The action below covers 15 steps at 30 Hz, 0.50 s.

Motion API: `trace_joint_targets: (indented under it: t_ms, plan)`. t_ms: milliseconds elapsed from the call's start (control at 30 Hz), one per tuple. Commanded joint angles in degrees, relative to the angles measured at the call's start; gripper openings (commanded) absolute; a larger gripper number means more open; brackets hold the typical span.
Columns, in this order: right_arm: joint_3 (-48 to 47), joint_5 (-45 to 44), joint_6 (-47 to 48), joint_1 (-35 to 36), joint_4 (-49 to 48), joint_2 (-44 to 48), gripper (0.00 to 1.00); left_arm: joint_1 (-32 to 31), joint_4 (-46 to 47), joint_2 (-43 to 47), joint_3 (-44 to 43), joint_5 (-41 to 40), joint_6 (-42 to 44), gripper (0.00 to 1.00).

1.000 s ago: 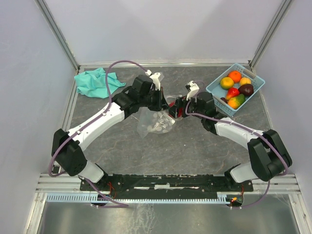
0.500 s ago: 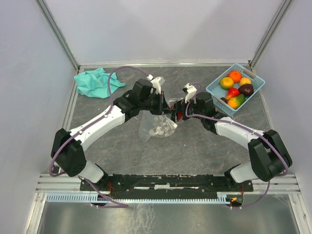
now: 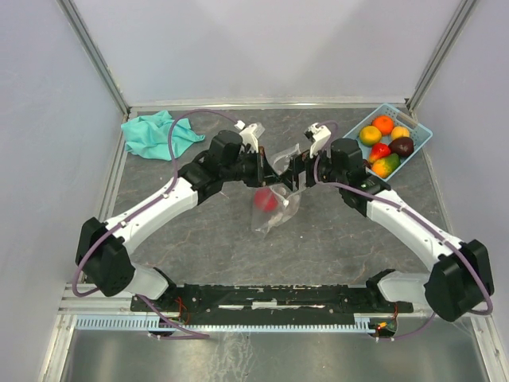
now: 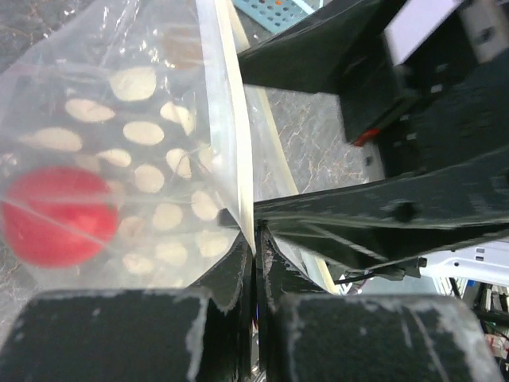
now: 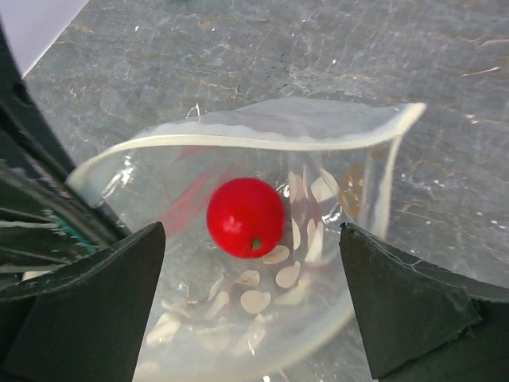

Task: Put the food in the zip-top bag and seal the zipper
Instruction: Place the fake fruit in the zipper food storage bag.

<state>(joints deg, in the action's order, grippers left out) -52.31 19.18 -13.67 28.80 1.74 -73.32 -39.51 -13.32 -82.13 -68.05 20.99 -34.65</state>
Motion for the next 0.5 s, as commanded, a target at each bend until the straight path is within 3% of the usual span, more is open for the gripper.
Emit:
trace_joint_targets:
  t_ms: [0, 200, 467]
  plan:
    - [-6.5, -0.37, 2.88, 0.61, 7.12, 5.11, 0.99, -0.13, -1.57, 0.71, -1.7, -4.54, 3.36, 0.03]
    - [-12.72, -2.79, 4.62, 0.49, 17.05, 7.35, 0.99, -0.11, -8.87, -0.07, -5.11, -11.49, 9.4, 0.03]
    - [-22.75, -22.03, 9.43, -1.52, 32.21, 4.54, 0.99, -0.13, -16.81, -0.14, -10.62, -18.01, 16.31, 0.03]
